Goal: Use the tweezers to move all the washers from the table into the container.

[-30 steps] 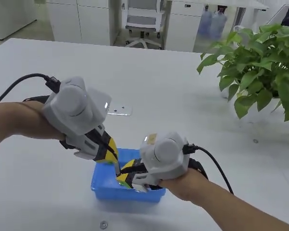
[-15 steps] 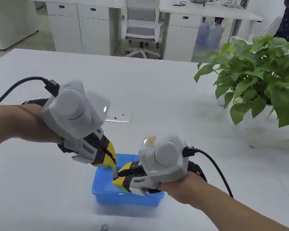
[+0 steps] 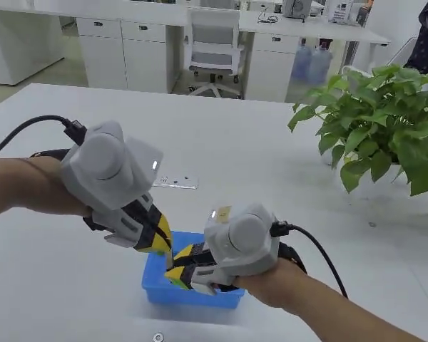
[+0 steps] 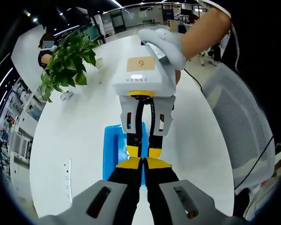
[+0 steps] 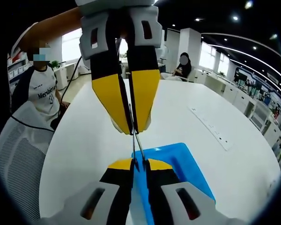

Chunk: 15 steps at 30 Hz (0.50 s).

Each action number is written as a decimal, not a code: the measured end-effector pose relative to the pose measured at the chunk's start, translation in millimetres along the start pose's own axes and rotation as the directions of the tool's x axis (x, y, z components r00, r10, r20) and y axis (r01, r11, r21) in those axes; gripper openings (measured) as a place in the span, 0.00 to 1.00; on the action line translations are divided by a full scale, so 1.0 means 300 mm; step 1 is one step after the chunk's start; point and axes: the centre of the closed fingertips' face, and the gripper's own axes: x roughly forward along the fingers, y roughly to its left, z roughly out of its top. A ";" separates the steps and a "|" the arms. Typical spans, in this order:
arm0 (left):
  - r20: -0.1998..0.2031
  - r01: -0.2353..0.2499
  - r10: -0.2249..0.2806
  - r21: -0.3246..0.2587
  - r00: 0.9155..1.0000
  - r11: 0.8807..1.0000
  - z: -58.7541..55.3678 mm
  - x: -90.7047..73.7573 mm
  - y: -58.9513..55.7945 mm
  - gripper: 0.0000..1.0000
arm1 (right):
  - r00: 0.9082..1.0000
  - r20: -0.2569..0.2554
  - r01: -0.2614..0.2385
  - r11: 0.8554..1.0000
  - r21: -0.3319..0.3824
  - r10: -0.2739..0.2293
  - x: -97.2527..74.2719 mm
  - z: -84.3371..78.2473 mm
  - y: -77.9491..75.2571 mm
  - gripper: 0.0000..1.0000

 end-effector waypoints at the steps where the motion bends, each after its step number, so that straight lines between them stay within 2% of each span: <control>1: -0.001 0.000 0.000 -0.001 1.000 1.000 0.000 0.000 -0.006 0.05 | 1.000 -0.002 -0.002 1.000 -0.003 0.002 0.000 0.000 0.007 0.12; 15: -0.005 0.009 -0.009 -0.014 1.000 1.000 -0.014 0.017 -0.083 0.06 | 0.999 -0.019 -0.027 0.999 -0.020 0.026 0.014 -0.028 0.085 0.11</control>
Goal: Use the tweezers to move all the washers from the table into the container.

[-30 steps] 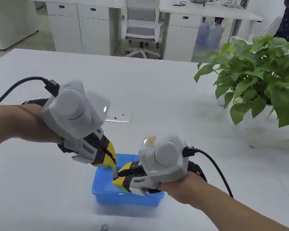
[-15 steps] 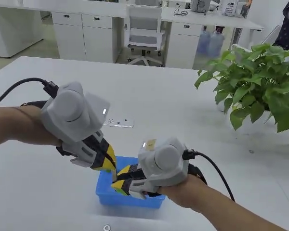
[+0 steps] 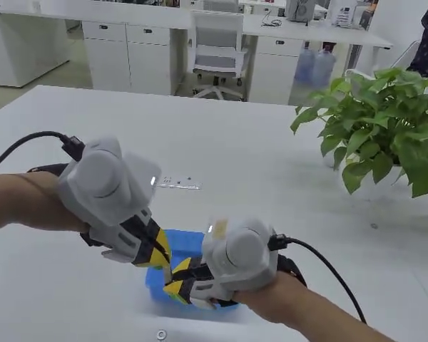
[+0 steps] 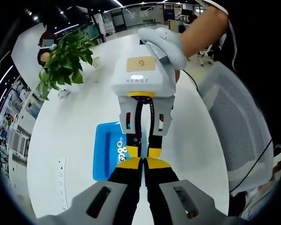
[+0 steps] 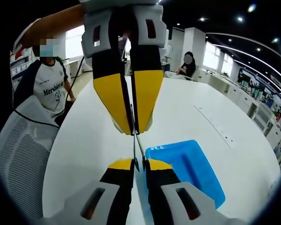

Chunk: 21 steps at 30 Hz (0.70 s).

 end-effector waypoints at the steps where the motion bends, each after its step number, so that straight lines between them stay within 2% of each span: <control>1: 0.000 0.001 -0.001 -0.001 1.000 1.000 -0.001 0.002 -0.005 0.06 | 1.000 -0.001 -0.002 1.000 0.000 0.002 0.001 -0.002 0.005 0.11; 11: -0.001 0.016 -0.016 -0.016 1.000 1.000 -0.020 0.026 -0.050 0.06 | 1.000 -0.012 -0.017 1.000 -0.005 0.016 0.022 -0.032 0.052 0.11; 21: 0.006 0.019 -0.019 -0.035 1.000 0.999 -0.044 0.053 -0.077 0.06 | 0.999 -0.022 -0.024 1.000 -0.005 0.024 0.038 -0.063 0.082 0.11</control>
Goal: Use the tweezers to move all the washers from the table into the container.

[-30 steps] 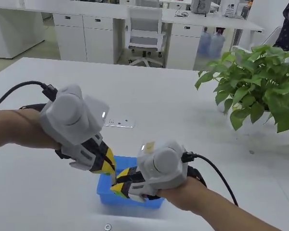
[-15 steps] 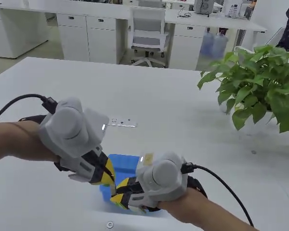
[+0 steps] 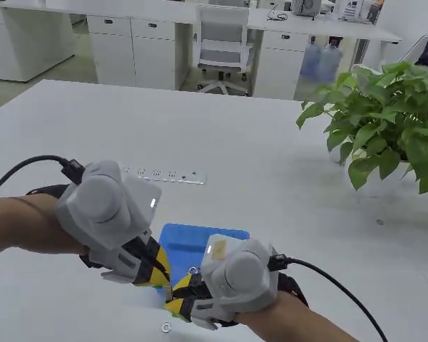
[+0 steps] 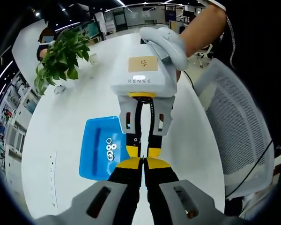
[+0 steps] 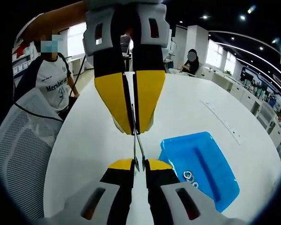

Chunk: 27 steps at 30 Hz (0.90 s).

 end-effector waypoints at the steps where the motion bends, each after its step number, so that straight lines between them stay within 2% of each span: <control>1: 0.000 0.000 0.000 -0.001 1.000 1.000 -0.003 0.003 -0.001 0.06 | 1.000 -0.002 -0.001 1.000 -0.001 0.001 0.002 -0.002 0.003 0.11; 14: -0.007 0.015 -0.015 -0.027 1.000 1.000 -0.042 0.031 -0.032 0.06 | 1.000 -0.025 -0.012 0.999 -0.033 0.011 0.038 -0.035 0.037 0.11; 27: -0.003 0.025 -0.025 -0.043 1.000 0.999 -0.064 0.053 -0.046 0.06 | 0.999 -0.035 -0.016 0.999 -0.036 0.015 0.058 -0.060 0.051 0.11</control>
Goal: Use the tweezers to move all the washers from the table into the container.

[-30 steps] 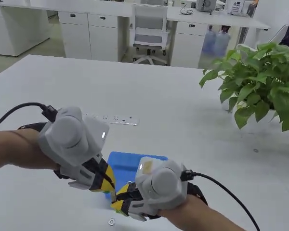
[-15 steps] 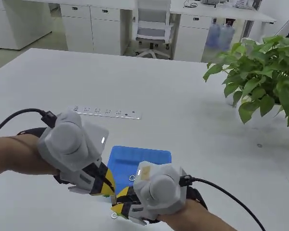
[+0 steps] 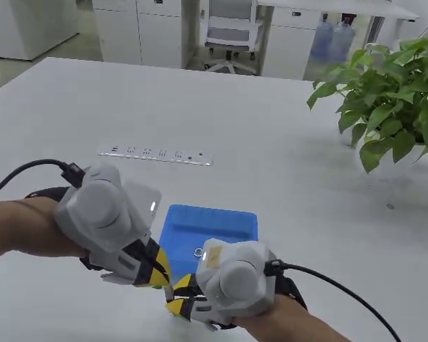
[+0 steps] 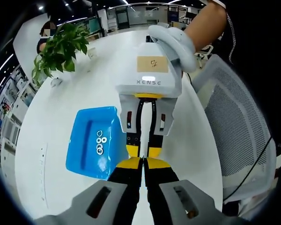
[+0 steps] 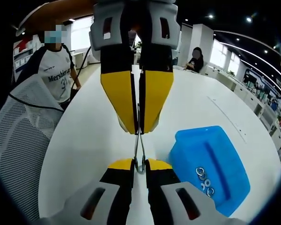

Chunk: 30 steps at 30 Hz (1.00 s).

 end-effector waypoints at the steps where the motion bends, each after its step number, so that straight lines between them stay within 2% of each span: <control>1: 0.007 0.000 0.000 -0.004 1.000 1.000 0.002 0.000 0.000 0.06 | 1.000 0.001 0.001 1.000 0.001 -0.001 0.000 0.000 0.000 0.11; 18: 0.006 -0.002 0.002 0.000 1.000 1.000 -0.001 0.000 0.004 0.06 | 1.000 -0.006 0.004 1.000 -0.007 -0.004 0.001 0.000 0.004 0.12; 30: 0.005 0.003 -0.003 0.005 1.000 1.000 0.002 0.006 0.010 0.06 | 1.000 -0.005 0.006 0.999 0.035 -0.006 -0.002 -0.002 0.003 0.11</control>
